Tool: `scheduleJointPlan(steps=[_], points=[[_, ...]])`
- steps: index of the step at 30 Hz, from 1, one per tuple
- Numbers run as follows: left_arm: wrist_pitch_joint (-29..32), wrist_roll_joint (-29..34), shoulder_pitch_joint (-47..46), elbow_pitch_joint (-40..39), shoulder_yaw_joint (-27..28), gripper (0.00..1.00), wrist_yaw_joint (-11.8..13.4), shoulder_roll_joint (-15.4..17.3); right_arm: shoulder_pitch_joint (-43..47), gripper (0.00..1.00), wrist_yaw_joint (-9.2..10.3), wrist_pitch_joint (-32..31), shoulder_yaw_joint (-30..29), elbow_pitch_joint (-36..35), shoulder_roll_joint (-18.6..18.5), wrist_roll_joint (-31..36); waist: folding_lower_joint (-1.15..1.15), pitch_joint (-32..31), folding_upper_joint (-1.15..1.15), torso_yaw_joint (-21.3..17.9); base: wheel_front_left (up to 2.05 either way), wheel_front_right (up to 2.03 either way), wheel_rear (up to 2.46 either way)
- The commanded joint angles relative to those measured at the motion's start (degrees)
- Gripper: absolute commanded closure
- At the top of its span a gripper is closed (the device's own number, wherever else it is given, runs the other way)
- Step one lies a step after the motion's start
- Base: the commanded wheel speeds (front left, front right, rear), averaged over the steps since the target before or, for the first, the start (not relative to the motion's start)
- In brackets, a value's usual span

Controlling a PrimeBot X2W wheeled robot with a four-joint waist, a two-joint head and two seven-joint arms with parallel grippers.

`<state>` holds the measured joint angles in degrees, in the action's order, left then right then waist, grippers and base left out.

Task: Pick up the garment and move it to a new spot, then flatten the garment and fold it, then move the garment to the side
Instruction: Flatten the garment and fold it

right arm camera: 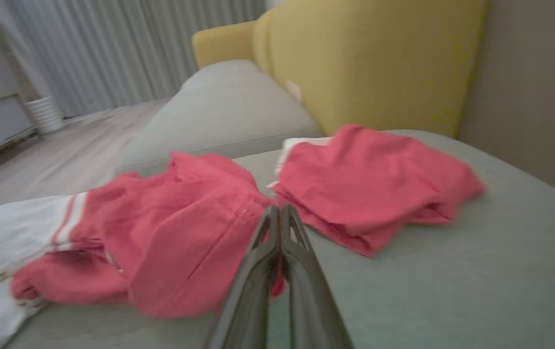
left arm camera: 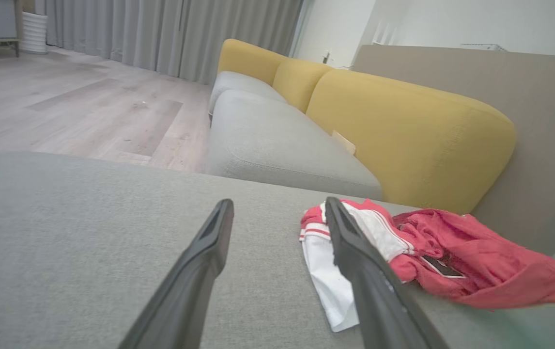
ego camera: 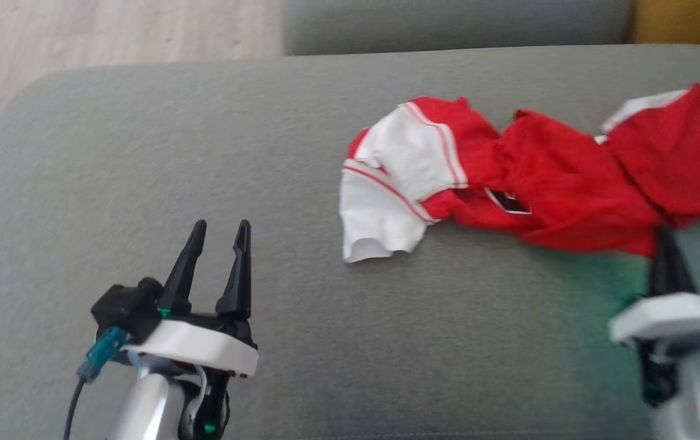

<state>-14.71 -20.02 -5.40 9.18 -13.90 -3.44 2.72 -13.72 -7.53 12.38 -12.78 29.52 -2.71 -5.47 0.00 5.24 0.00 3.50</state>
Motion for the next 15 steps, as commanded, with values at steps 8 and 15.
scheduleJointPlan(steps=[8,15], points=[[-0.29,-0.65,-0.93,-1.84,0.6,0.0,0.37,0.16,3.01,0.0,0.04,-4.18,-13.15,-1.9,-0.17,3.23,0.0,-2.02,0.0,-4.61,0.0,0.0,0.0],[-0.29,-0.56,-0.81,-1.39,0.45,0.0,0.25,0.16,2.65,0.0,0.04,-0.98,-5.14,-1.2,-0.17,0.69,0.0,-2.64,0.0,-4.8,0.0,0.0,0.0]])
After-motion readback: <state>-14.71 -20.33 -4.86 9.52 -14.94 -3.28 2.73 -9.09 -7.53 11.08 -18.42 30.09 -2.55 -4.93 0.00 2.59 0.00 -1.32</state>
